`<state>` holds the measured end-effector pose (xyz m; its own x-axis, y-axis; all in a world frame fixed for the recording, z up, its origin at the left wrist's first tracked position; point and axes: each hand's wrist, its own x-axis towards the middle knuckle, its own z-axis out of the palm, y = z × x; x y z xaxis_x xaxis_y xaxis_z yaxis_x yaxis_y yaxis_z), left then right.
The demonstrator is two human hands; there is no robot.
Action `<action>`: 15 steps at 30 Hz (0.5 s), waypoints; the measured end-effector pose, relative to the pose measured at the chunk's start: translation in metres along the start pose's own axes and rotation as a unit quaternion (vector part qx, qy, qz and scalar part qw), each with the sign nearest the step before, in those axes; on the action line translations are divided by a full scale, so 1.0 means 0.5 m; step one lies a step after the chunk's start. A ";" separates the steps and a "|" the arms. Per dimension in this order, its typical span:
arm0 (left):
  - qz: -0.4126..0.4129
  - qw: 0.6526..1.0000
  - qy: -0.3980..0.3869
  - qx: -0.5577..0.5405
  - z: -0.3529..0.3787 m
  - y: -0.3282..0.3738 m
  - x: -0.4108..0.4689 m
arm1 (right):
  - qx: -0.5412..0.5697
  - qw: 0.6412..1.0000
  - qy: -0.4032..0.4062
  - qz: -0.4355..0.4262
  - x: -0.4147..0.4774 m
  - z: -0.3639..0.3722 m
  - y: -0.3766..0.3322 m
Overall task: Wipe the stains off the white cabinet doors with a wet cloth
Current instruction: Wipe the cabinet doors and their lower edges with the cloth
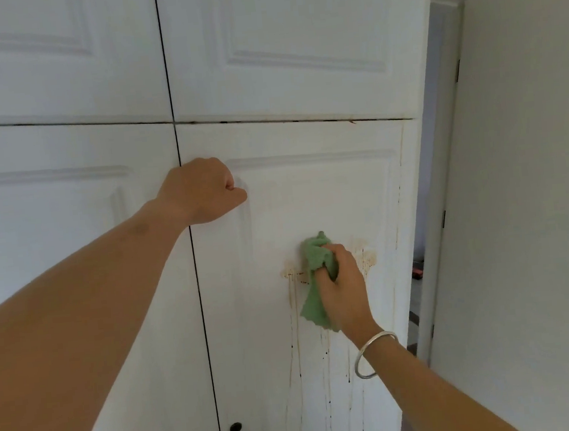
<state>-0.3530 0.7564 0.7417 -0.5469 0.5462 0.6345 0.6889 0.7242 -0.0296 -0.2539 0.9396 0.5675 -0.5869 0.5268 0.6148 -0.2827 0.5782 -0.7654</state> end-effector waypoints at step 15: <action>-0.001 1.000 0.003 -0.008 0.009 0.007 -0.010 | -0.098 0.991 -0.044 -0.074 0.111 -0.142 -0.086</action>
<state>-0.3500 0.7580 0.7347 -0.5458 0.5423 0.6387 0.6956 0.7183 -0.0155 -0.2204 0.9883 0.6481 -0.6168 0.3760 0.6915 -0.2221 0.7597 -0.6112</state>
